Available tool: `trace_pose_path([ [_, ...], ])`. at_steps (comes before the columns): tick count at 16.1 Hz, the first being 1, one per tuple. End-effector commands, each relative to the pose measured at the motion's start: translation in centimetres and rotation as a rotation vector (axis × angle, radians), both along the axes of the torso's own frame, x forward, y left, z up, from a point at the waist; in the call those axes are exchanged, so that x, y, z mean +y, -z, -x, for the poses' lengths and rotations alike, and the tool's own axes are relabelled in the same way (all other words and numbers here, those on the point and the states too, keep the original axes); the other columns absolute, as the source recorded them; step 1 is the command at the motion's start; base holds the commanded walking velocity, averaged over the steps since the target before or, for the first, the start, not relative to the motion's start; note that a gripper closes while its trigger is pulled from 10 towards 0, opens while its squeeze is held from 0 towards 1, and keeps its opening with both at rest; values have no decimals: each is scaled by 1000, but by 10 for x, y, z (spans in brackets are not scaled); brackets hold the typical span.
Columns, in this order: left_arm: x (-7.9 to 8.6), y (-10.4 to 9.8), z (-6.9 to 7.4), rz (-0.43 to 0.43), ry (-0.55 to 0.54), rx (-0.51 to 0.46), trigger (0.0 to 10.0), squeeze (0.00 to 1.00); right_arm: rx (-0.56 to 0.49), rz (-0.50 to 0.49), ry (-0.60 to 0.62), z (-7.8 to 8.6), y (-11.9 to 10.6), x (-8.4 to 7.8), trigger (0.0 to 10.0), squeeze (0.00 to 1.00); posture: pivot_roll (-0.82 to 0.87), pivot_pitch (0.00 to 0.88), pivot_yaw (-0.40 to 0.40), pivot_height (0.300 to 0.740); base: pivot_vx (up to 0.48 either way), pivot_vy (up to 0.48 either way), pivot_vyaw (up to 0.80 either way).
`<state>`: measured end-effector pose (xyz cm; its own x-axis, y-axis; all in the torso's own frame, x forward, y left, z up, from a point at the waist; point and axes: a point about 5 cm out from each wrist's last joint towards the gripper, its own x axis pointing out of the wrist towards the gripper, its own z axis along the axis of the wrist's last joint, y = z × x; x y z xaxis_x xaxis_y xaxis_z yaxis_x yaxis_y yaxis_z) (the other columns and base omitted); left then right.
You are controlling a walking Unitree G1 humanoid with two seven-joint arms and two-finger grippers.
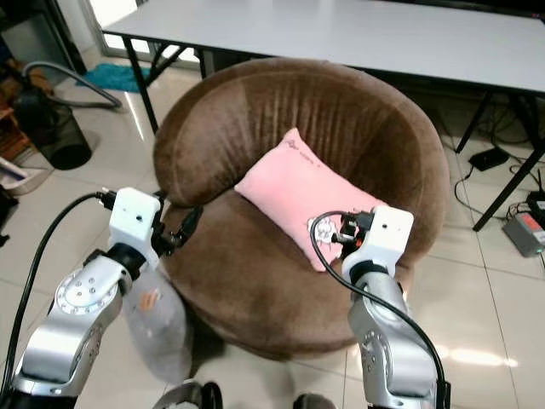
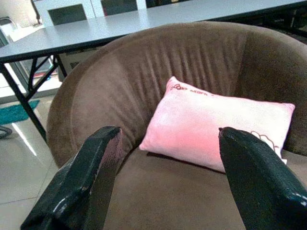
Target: Move the pillow to the sofa from floor
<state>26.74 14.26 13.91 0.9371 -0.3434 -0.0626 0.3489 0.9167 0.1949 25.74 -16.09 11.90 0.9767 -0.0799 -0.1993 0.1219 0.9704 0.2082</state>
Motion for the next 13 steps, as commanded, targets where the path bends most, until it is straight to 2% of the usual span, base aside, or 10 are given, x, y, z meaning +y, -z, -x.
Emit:
trace_pose_path([
  [1,1,-1,0,-5,-8,-14,10000,0,8,13,4,2,-1,-1,10000,0,-39,19,20,740,-262,0,0],
  [3,0,-1,-1,-6,-9,-17,10000,0,10,15,4,1,-2,-1,10000,0,-39,16,19,740,-311,0,0],
  [9,7,-3,-7,-8,-54,-38,10000,0,20,12,-4,-2,-1,-1,10000,0,-35,6,11,740,0,0,0],
  [13,9,-2,-10,-19,-65,-43,10000,0,34,10,0,-4,2,-1,10000,0,-34,3,10,740,0,476,-114],
])
